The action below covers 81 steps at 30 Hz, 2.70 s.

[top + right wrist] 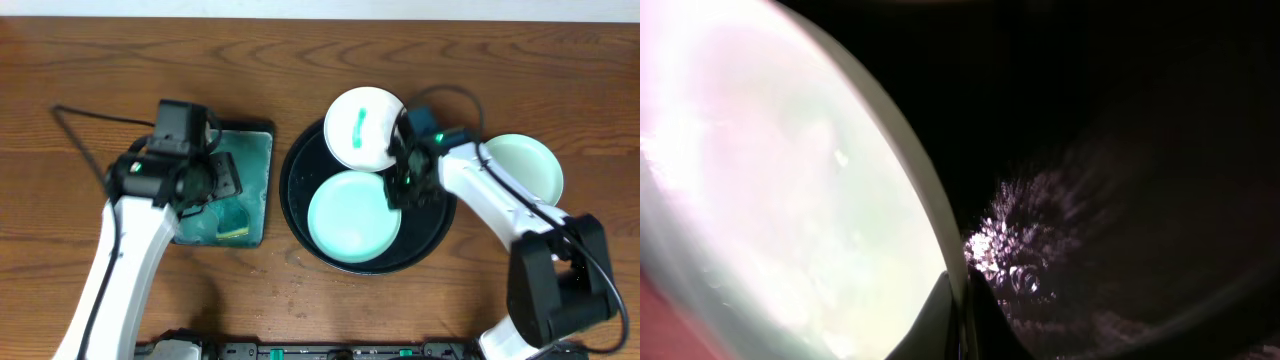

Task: Clean dirty plates on tray and stack at the side
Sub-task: 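Lift the pale green plate with the right gripper and dip it in water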

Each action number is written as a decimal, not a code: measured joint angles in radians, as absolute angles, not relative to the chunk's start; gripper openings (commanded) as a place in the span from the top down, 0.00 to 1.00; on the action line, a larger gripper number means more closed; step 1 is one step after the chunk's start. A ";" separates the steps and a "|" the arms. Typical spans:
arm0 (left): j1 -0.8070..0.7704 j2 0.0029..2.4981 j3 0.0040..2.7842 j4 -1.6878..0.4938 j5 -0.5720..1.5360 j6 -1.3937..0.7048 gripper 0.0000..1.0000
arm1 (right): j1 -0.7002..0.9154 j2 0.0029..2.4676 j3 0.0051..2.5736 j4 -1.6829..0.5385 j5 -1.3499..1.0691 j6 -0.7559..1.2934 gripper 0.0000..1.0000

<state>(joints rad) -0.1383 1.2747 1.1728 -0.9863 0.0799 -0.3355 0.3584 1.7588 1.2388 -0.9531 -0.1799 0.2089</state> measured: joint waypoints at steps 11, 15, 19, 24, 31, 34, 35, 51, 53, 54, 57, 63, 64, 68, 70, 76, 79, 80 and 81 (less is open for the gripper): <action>-0.138 1.069 1.173 -1.124 0.080 -0.336 0.29 | 0.516 1.699 1.498 -0.662 -0.139 0.207 0.99; -0.138 1.057 1.173 -1.148 0.081 -0.336 0.23 | 0.632 1.751 1.500 -0.491 -0.094 0.209 0.99; -0.138 1.058 1.173 -1.148 0.080 -0.336 0.19 | 0.739 1.860 1.500 -0.351 0.017 0.196 0.99; -0.138 1.058 1.173 -1.148 0.080 -0.336 0.18 | 0.813 1.940 1.493 -0.287 0.166 0.120 0.99; -0.138 1.058 1.173 -1.148 0.081 -0.336 0.18 | 0.883 1.863 1.492 -0.260 0.350 0.008 0.99; -0.138 1.058 1.173 -1.148 0.081 -0.336 0.18 | 0.904 1.787 1.492 -0.248 0.401 -0.043 0.99; -0.138 1.058 1.173 -1.148 0.080 -0.336 0.18 | 0.910 1.763 1.492 -0.238 0.411 -0.059 0.99; -0.138 1.058 1.173 -1.148 0.081 -0.336 0.18 | 0.982 1.695 1.495 -0.104 0.592 -0.329 0.99; -0.138 1.058 1.173 -1.148 0.081 -0.336 0.18 | 1.003 1.695 1.495 -0.101 0.618 -0.366 0.99; -0.138 1.058 1.173 -1.148 0.081 -0.336 0.18 | 1.013 1.695 1.495 -0.100 0.629 -0.383 0.99; -0.138 1.058 1.173 -1.148 0.081 -0.336 0.18 | 1.031 1.695 1.495 -0.098 0.649 -0.419 0.99; -0.138 1.058 1.173 -1.148 0.081 -0.336 0.18 | 1.045 1.695 1.495 -0.089 0.680 -0.457 0.99; -0.138 1.058 1.173 -1.148 0.081 -0.336 0.18 | 1.045 1.695 1.495 -0.088 0.683 -0.462 0.99; -0.138 1.058 1.173 -1.148 0.081 -0.336 0.18 | 1.045 1.695 1.495 -0.085 0.701 -0.477 0.99; -0.138 1.058 1.173 -1.148 0.081 -0.336 0.18 | 1.045 1.695 1.495 -0.085 0.709 -0.481 0.99; -0.138 1.058 1.173 -1.148 0.081 -0.336 0.18 | 1.045 1.695 1.495 -0.085 0.715 -0.485 0.99; -0.138 1.058 1.173 -1.148 0.081 -0.336 0.18 | 1.045 1.695 1.495 -0.084 0.715 -0.486 0.99; -0.138 1.058 1.173 -1.148 0.081 -0.336 0.18 | 1.045 1.695 1.495 -0.084 0.715 -0.488 0.99; -0.138 1.058 1.173 -1.148 0.080 -0.336 0.17 | 1.045 1.695 1.495 -0.082 0.715 -0.488 0.99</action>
<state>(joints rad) -0.1383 1.0584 1.1728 -1.1481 0.0803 -0.3355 1.0447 1.6947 1.4948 -0.0818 0.7151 -0.4881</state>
